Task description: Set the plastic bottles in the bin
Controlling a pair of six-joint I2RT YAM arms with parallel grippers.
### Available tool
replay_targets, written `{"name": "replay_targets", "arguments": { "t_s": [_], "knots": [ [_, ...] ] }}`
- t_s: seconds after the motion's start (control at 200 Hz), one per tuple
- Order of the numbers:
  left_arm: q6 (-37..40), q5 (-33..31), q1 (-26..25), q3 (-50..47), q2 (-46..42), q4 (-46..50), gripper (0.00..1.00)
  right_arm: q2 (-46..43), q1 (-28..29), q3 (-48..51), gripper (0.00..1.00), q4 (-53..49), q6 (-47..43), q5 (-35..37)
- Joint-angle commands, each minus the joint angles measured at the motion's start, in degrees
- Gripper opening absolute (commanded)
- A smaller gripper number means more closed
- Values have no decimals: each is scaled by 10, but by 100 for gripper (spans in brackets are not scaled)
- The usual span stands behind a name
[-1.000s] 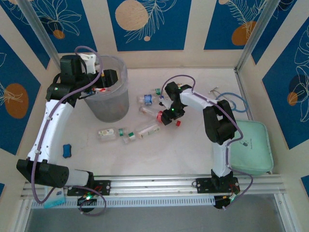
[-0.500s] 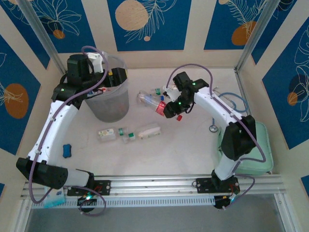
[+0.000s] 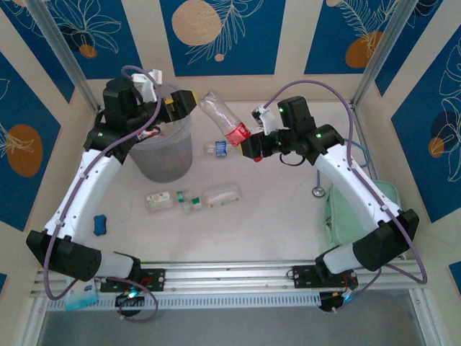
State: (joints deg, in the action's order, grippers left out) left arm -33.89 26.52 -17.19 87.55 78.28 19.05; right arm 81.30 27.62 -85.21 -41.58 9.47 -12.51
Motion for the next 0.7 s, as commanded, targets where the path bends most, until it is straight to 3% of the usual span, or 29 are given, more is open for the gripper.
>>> {"name": "replay_targets", "arguments": {
  "t_s": [0.0, 0.19, 0.42, 0.695],
  "knots": [
    [-2, -18, -26, -5, 1, -31, 99, -7, 14, -5, 25, 26, 13, -32],
    [-58, 6, -37, -37, 11, -105, 100, 6, 33, -13, 25, 29, 13, -34],
    [-67, -1, -44, -40, 23, -112, 95, 20, 51, -11, 24, 42, 12, -43],
    [-69, 1, -45, -45, 23, -112, 100, 32, 45, -8, 20, 51, 37, -19]
  ]
}}
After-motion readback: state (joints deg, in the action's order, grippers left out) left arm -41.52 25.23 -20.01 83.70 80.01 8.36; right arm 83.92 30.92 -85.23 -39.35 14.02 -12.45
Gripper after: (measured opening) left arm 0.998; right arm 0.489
